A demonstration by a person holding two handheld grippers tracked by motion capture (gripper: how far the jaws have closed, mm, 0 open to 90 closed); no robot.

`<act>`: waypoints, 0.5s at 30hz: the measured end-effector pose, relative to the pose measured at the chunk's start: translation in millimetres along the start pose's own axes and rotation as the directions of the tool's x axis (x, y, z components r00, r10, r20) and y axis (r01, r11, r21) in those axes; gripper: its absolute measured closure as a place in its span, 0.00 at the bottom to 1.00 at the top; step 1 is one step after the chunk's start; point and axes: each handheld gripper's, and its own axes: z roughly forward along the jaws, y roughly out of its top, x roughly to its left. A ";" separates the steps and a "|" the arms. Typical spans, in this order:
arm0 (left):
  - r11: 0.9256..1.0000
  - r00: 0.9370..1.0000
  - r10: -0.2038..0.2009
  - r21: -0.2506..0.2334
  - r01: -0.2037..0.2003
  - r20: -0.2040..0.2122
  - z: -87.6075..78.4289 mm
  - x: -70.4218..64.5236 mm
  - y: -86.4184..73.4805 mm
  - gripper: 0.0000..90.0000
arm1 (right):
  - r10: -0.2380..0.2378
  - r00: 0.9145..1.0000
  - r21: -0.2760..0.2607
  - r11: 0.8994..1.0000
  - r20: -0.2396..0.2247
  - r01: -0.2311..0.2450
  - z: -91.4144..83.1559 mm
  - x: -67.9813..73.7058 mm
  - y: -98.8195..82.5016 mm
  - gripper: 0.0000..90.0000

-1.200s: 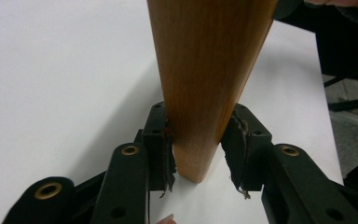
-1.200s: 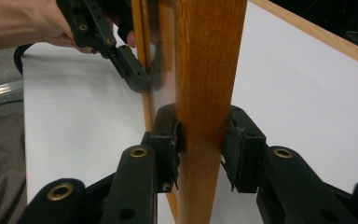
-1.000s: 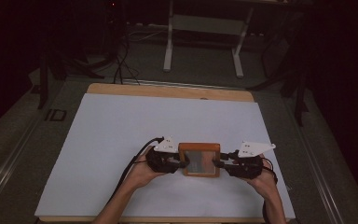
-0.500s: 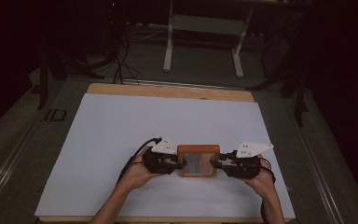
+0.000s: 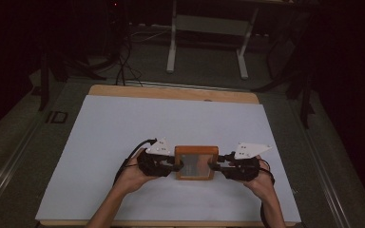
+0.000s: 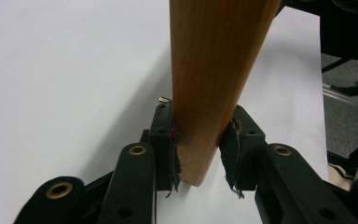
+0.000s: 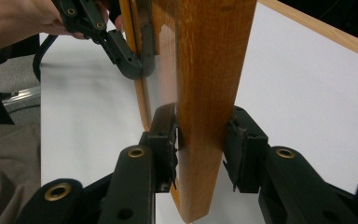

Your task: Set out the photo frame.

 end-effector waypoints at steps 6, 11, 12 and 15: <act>1.000 1.000 -0.010 0.001 0.010 -0.012 -8.3 2.2 -3.0 0.75 | 0.002 1.000 0.001 1.000 -0.001 -0.002 5.8 2.4 3.3 0.74; 1.000 0.999 -0.025 -0.004 0.025 -0.021 -14.7 6.1 -5.6 0.75 | 0.016 1.000 -0.006 1.000 0.001 -0.016 14.1 4.3 7.2 0.74; 1.000 0.999 -0.028 -0.005 0.028 -0.022 -16.2 6.6 -6.2 0.75 | 0.020 1.000 -0.010 1.000 0.001 -0.020 15.5 4.9 7.9 0.74; 0.999 0.999 -0.031 -0.009 0.031 -0.024 -20.6 8.2 -7.6 0.75 | 0.022 1.000 -0.015 1.000 -0.002 -0.022 18.8 5.6 10.0 0.74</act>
